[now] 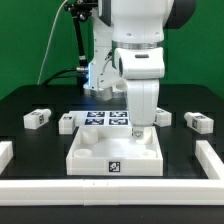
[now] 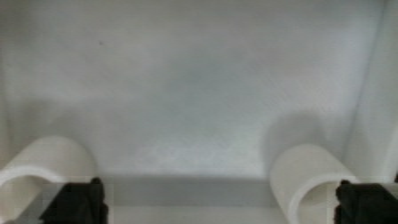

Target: Assemble one leg

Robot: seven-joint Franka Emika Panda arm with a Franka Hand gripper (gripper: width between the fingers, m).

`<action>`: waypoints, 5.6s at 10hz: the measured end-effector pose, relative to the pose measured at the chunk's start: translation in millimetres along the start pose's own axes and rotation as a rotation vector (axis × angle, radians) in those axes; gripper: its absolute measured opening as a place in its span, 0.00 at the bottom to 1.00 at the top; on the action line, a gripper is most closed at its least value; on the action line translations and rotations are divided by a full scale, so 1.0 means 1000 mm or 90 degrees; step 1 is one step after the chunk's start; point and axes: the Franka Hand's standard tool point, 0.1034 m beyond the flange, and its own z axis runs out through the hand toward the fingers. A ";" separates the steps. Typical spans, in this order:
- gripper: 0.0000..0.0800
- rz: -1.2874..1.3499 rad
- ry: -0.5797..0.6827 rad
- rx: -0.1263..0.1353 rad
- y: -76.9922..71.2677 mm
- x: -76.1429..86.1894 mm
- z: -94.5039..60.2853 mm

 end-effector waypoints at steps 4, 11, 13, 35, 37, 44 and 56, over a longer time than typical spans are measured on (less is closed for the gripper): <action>0.81 0.009 0.000 0.001 0.000 -0.001 0.001; 0.81 0.020 0.012 0.007 -0.053 -0.005 0.037; 0.81 0.027 0.014 0.012 -0.054 -0.007 0.045; 0.08 0.032 0.037 -0.023 -0.007 0.047 0.041; 0.08 0.050 0.038 -0.025 -0.003 0.051 0.041; 0.56 0.062 0.040 -0.030 0.004 0.058 0.040; 0.81 0.177 0.026 -0.039 -0.028 0.079 -0.008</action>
Offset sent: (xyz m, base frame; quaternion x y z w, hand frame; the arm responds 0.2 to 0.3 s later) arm 0.0000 0.0000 0.0000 0.0000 0.0000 0.0000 1.0000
